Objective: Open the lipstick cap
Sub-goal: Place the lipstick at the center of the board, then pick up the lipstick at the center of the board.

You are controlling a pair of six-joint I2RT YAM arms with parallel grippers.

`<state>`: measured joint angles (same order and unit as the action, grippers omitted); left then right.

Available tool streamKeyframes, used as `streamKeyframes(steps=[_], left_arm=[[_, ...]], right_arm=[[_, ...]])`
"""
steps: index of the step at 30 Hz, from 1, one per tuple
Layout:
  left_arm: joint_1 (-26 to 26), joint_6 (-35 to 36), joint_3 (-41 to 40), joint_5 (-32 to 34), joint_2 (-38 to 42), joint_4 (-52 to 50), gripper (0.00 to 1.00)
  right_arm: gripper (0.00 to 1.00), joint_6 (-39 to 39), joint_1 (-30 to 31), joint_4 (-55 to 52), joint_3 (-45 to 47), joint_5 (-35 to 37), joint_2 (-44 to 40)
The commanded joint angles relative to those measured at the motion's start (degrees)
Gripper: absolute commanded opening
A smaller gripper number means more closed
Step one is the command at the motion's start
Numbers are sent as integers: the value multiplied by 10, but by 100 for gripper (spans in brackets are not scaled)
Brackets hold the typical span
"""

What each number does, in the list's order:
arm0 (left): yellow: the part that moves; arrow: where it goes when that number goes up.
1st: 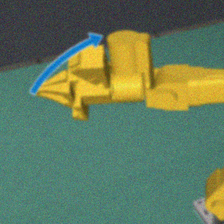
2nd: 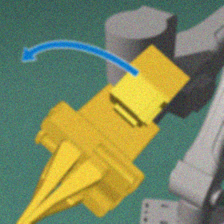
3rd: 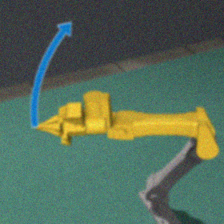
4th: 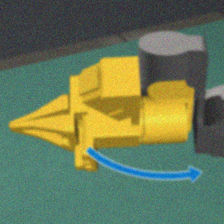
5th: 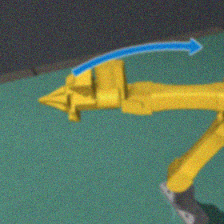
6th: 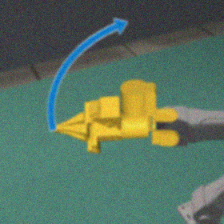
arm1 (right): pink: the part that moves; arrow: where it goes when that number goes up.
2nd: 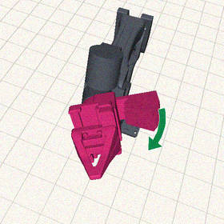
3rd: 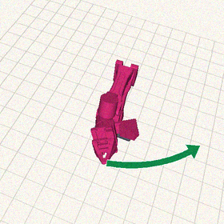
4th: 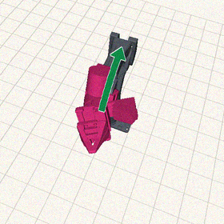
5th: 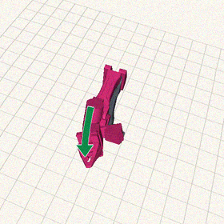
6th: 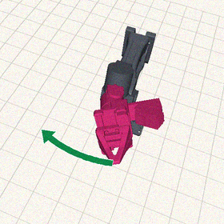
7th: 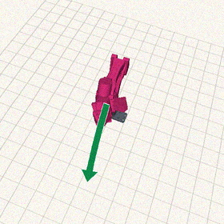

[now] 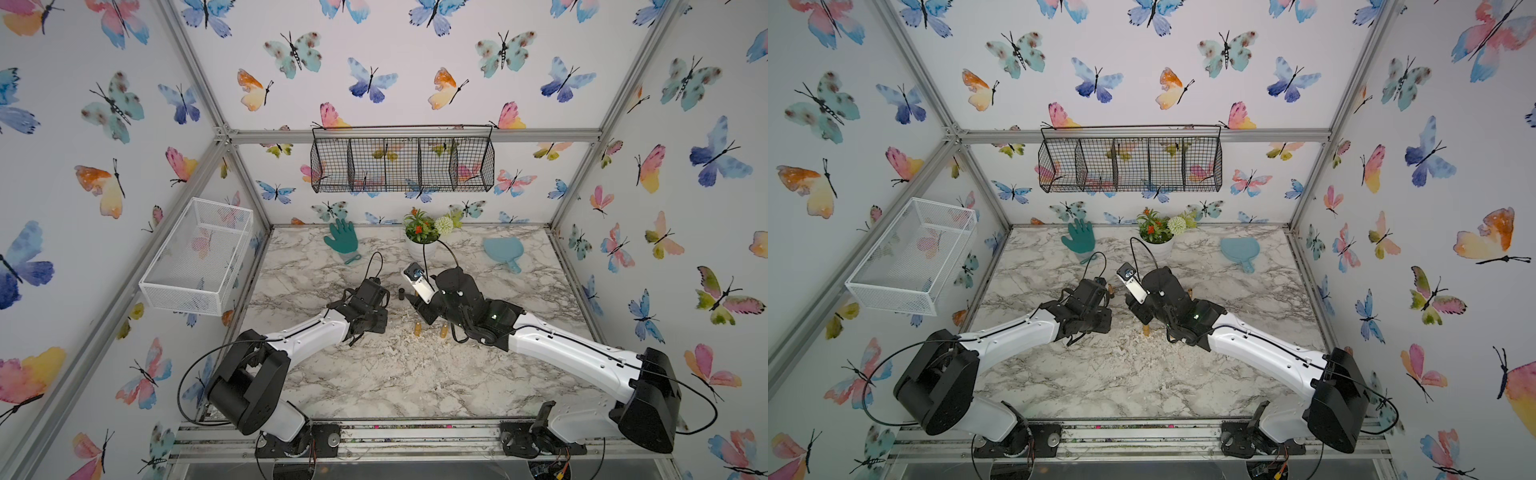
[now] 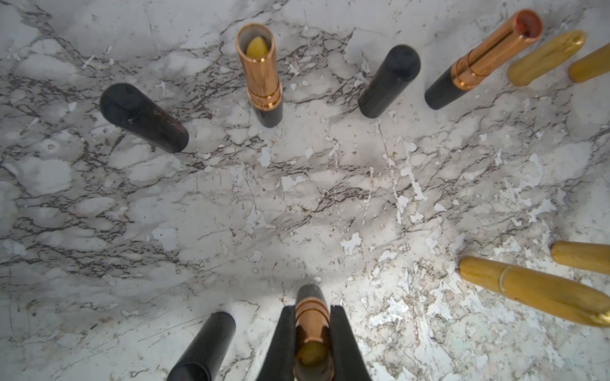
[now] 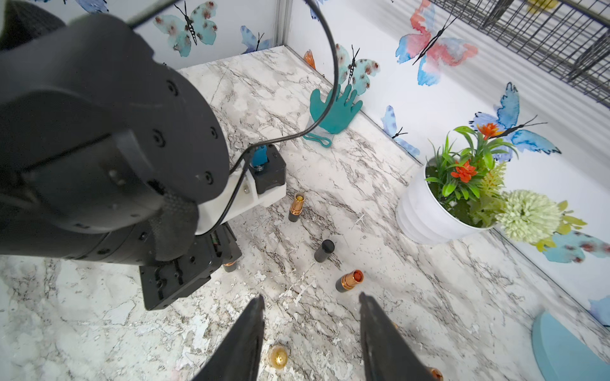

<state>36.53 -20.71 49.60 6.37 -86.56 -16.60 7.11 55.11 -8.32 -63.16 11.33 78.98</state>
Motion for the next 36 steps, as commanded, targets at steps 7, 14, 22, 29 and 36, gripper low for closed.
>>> streamKeyframes(steps=[7, 14, 22, 29, 36], left_arm=[[13, -1, 4, 28, -14, -13, 27], [17, -4, 14, 28, -3, -26, 45], [16, 3, 129, -10, 21, -119, 56], [29, 19, 243, -103, -27, -191, 66], [95, 41, 297, -100, -109, -208, 64]], right_arm=[[49, -6, 3, 2, 11, 10, -8], [49, -6, 3, 1, 14, 16, -13], [48, -10, 3, -20, 2, 24, -41], [49, -11, 3, -34, 3, 46, -103], [50, -15, 3, -77, -23, 60, -146]])
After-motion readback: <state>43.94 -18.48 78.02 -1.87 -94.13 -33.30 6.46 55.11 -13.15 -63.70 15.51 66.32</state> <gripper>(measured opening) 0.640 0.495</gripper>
